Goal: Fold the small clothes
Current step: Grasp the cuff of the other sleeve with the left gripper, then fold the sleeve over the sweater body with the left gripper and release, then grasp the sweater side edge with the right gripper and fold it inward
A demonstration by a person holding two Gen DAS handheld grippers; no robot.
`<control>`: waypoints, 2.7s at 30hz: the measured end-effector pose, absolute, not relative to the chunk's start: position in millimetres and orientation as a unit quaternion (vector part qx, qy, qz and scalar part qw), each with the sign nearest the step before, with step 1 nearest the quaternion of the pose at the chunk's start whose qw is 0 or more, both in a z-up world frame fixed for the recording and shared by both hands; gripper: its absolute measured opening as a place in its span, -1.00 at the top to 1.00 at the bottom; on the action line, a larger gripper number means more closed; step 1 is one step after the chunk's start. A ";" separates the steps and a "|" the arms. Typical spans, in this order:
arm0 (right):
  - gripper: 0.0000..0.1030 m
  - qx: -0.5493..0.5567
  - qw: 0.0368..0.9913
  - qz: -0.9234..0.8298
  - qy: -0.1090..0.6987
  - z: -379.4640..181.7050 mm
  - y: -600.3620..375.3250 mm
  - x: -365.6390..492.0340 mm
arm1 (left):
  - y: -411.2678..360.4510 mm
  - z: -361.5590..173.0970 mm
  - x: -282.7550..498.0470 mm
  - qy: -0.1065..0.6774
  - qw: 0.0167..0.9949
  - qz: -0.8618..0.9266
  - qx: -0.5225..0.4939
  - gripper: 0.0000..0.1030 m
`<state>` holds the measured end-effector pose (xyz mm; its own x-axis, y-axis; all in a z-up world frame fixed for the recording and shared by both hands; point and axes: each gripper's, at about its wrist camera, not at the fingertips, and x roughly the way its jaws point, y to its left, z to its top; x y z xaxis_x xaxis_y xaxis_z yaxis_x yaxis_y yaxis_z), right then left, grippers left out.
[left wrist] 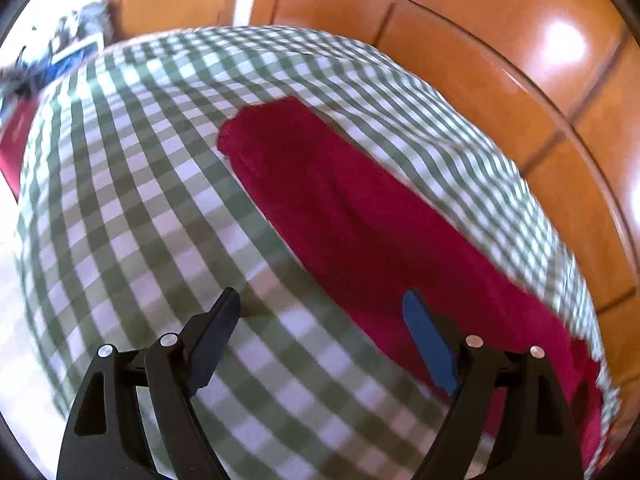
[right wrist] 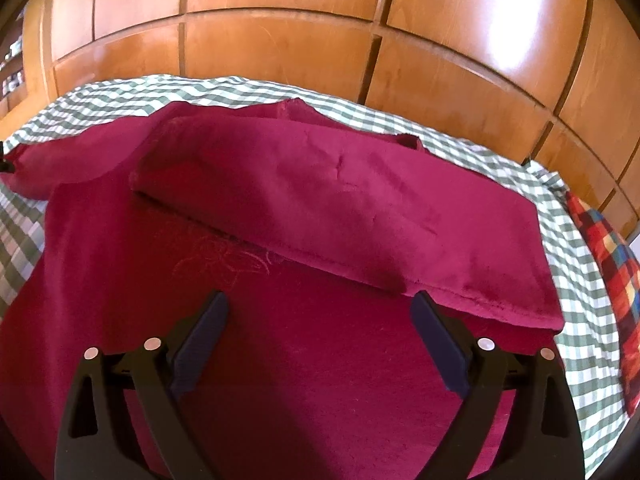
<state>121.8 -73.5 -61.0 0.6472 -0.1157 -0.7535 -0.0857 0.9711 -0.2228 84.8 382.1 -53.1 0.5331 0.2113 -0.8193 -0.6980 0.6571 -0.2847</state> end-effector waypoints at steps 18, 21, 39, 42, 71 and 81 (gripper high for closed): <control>-0.90 -0.072 0.901 0.000 0.428 -71.1 -85.4 125.8 | 385.6 -18.3 117.9 0.347 0.855 0.247 -0.297 0.86; -0.90 -0.070 0.901 0.000 0.428 -70.9 -85.4 125.6 | 336.2 16.0 118.6 0.319 0.893 0.195 -0.251 0.86; -0.62 0.081 0.897 0.048 0.433 -33.7 -142.9 115.7 | 46.6 -23.1 132.1 0.398 0.916 -0.044 -0.016 0.16; -0.51 0.133 0.885 0.089 0.437 -26.3 -147.2 126.7 | 49.6 -14.3 118.4 0.380 0.924 -0.032 -0.007 0.07; 0.90 0.101 0.852 0.164 0.487 -26.2 -61.8 236.7 | 95.2 -8.5 63.4 0.362 0.929 0.080 0.004 -0.09; 0.91 0.067 0.887 0.167 0.426 36.3 -63.0 221.5 | 95.4 -10.6 62.6 0.368 0.926 0.084 0.002 -0.13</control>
